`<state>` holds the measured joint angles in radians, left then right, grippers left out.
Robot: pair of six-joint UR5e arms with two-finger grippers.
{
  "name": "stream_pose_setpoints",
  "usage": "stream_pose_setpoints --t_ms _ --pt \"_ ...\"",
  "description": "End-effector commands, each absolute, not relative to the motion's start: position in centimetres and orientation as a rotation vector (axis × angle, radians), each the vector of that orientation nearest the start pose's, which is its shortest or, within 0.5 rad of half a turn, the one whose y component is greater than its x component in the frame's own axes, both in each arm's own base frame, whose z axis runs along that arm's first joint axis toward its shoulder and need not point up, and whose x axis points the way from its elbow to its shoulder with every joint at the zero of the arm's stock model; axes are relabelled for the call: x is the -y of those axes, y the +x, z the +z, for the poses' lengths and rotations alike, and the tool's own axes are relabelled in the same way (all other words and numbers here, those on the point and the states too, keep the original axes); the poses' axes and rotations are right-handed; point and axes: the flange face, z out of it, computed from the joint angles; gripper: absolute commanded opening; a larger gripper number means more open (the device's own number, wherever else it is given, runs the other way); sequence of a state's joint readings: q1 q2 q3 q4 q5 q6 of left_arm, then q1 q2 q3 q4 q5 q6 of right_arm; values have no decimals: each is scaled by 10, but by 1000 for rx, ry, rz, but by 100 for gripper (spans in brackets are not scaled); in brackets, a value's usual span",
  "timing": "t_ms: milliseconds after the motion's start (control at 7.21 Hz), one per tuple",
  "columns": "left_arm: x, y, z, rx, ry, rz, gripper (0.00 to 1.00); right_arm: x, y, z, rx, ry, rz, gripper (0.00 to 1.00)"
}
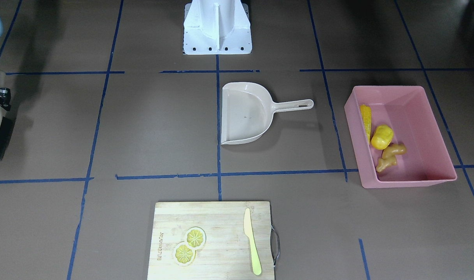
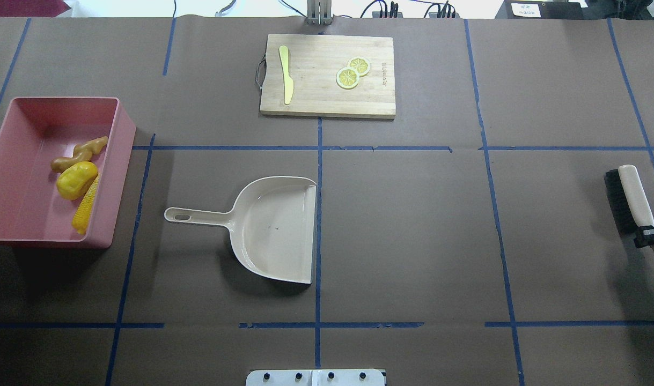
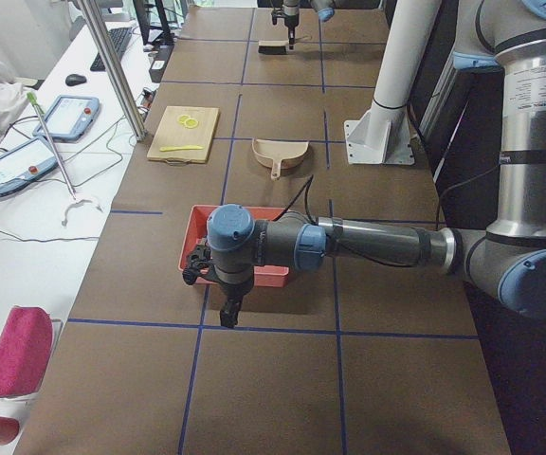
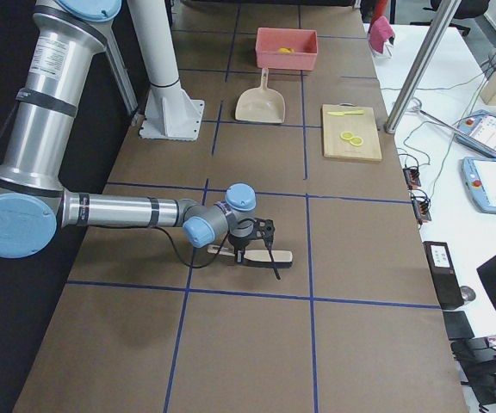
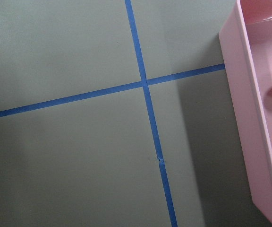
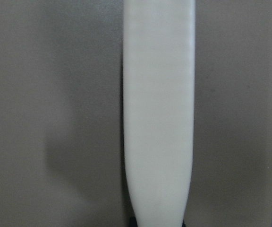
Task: Sweep and dump trash into bin
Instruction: 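Lower the brush onto the table and release it with the right gripper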
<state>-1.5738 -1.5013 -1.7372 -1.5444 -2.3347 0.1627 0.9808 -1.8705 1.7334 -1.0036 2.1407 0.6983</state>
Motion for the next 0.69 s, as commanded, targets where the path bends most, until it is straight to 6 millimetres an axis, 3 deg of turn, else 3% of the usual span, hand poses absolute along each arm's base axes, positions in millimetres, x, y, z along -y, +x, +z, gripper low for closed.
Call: stream_pose_setpoints --t_ms 0,278,555 --pt "465 -66 613 -755 130 179 100 386 -124 642 735 37 36 100" --pt "465 -66 610 -754 136 181 100 394 -66 640 833 58 1 100" --pt "465 -66 609 -750 137 181 100 392 9 640 819 81 -42 100"
